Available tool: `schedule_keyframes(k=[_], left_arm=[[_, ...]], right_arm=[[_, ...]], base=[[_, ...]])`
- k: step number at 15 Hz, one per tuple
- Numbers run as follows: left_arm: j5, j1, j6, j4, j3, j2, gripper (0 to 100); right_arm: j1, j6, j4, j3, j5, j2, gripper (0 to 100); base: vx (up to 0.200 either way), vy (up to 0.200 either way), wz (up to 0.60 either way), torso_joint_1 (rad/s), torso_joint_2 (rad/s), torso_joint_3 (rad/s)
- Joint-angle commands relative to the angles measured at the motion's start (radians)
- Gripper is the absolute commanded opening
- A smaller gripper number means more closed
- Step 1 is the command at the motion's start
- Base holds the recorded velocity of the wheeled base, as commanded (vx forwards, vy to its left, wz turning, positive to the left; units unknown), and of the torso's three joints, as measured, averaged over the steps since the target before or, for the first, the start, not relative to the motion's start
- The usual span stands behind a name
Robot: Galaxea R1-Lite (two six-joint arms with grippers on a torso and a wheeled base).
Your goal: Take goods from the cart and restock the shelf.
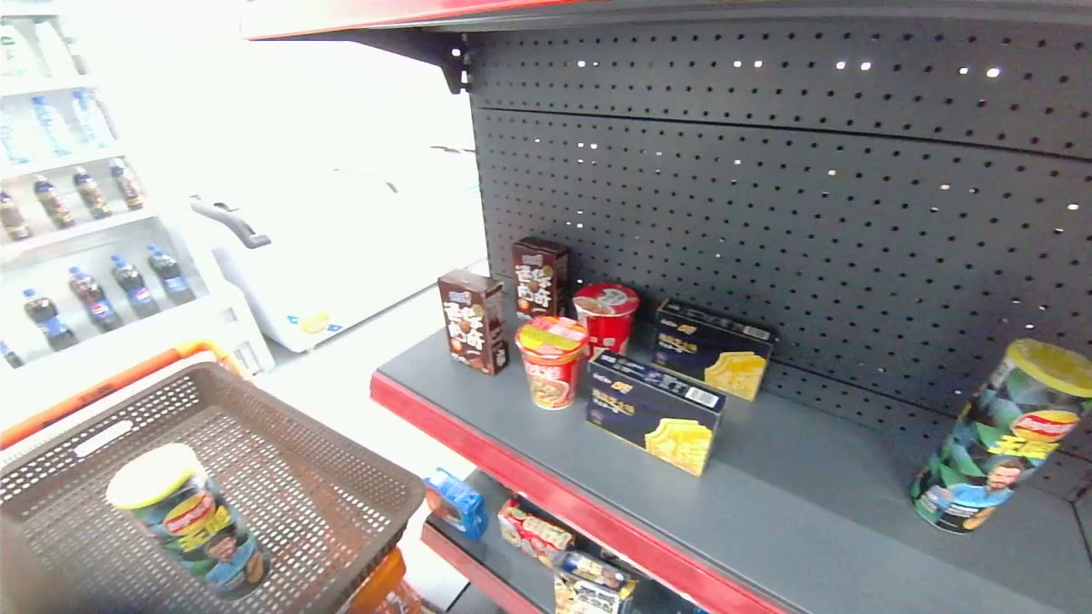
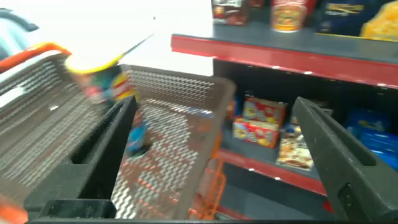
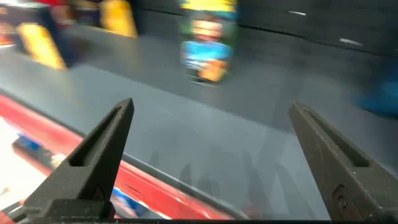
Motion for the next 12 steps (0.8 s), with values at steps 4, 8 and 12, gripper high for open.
schedule_keyframes(k=[4, 8, 12], left_arm=[[-0.002, 0.0, 0.003, 0.0, 0.0, 0.001, 100], [0.033, 0.004, 0.051, 0.077, -0.324, 0.188, 100], [0.036, 0.001, 0.026, 0.183, -0.664, 0.647, 100]], right_arm=[[0.0, 0.0, 0.0, 0.0, 0.0, 0.001, 100], [0.0, 0.001, -0.002, 0.002, 0.0, 0.001, 100], [0.0, 0.001, -0.002, 0.002, 0.0, 0.001, 100]], base=[[0.0, 0.0, 0.6, 0.004, 0.0, 0.004], [0.0, 0.0, 0.15, 0.001, 0.0, -0.001], [0.0, 0.0, 0.0, 0.0, 0.0, 0.0]])
